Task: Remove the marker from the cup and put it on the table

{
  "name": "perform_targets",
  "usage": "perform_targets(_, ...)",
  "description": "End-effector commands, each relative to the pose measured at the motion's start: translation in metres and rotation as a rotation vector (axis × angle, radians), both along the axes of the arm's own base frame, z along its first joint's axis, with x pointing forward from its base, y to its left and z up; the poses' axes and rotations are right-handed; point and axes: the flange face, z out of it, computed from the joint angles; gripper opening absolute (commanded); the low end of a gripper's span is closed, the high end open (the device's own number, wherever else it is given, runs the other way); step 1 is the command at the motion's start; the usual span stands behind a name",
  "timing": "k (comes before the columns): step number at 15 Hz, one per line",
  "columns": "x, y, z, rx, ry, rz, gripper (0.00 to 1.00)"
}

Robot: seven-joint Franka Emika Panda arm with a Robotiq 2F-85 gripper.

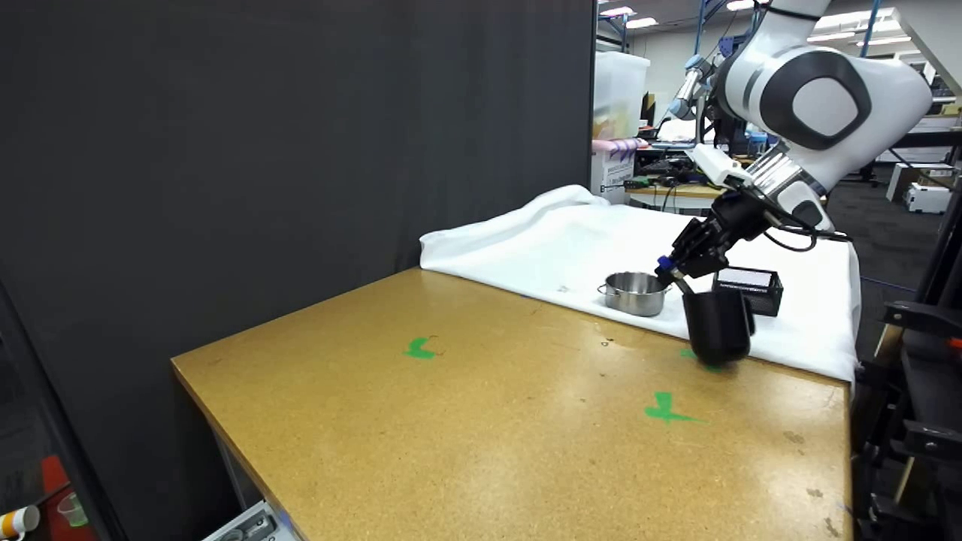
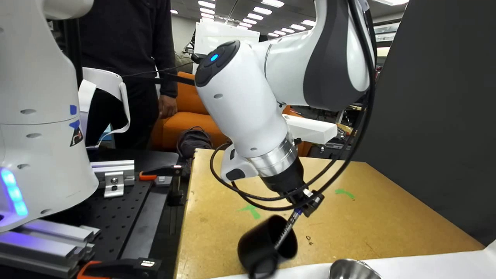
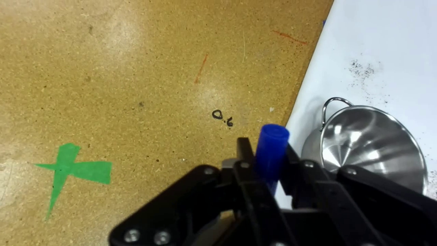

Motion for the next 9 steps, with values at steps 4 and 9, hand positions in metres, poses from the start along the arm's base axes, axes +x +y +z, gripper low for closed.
perform_targets(4,-0.0027,0.0021,0.0062,-0.048,-0.02,-0.009,0.05)
perform_targets(9,-0.0082,0.0067,0.0093,-0.082,-0.032,0.003,0.05)
